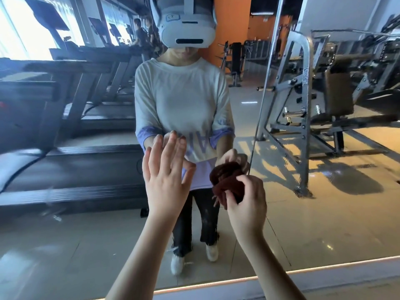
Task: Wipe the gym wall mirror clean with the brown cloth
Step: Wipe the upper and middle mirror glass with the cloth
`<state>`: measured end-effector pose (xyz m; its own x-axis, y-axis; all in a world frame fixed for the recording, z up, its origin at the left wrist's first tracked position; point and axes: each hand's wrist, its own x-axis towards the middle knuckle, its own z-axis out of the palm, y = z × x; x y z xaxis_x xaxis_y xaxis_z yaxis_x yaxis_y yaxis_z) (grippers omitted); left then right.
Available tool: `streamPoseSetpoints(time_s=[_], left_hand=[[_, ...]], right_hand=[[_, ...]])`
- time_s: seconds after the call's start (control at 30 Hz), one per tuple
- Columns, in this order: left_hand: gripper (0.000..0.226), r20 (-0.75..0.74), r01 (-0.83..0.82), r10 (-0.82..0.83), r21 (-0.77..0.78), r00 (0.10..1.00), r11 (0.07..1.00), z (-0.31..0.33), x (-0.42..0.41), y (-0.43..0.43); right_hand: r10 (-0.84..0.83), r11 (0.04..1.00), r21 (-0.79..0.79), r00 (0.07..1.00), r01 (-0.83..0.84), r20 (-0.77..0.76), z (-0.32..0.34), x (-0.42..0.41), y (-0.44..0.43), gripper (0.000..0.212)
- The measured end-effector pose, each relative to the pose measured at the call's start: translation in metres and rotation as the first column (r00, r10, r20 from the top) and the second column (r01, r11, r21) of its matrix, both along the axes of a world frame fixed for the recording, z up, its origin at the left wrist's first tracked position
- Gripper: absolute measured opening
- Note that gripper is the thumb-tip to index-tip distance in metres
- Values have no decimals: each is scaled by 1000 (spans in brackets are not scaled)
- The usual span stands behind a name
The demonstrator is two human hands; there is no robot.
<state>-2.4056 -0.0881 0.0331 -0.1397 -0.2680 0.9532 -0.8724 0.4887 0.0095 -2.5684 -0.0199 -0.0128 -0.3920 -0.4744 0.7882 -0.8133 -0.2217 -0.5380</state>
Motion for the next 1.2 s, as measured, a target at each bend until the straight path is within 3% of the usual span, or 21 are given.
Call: streamPoseSetpoints(time_s=[0.17,0.33,0.47,0.53,0.7,0.77,0.9,1.1,1.2], left_hand=[[65,50,19,-19,-6,999,1000,-12,9,2],[60,73,28,-26,-25,997,999,-14,16,1],[60,122,55,-50,-36,991,998,-11,26,0],[61,129,65,-59,-45,990,997,-11,28,-1],[61,124,66,-57,-69,991,995,-13,27,-2],[61,139,74,-64,-65,988,995,-13,29,-3],[64,144,80,-69,-72,987,994,-14,30,-5],[64,133,86,-77,-62,988,994,-15,28,-6],[63,132,75,-68,-48,989,996,-14,27,-5]], right_hand=[[-127,989,-47,962,142,241,-2,-4,2,56],[-5,1000,28,998,4,56,-17,26,1,60],[-141,987,-24,937,156,321,-17,5,0,49],[-192,979,4,904,206,382,-23,15,-1,49],[-30,999,44,989,24,143,-41,62,-4,58],[-67,997,60,977,56,202,-46,54,-5,55],[-230,971,173,855,167,464,-54,54,1,48],[-108,985,161,945,60,308,-49,69,0,47],[-190,981,132,871,145,454,-49,45,2,46]])
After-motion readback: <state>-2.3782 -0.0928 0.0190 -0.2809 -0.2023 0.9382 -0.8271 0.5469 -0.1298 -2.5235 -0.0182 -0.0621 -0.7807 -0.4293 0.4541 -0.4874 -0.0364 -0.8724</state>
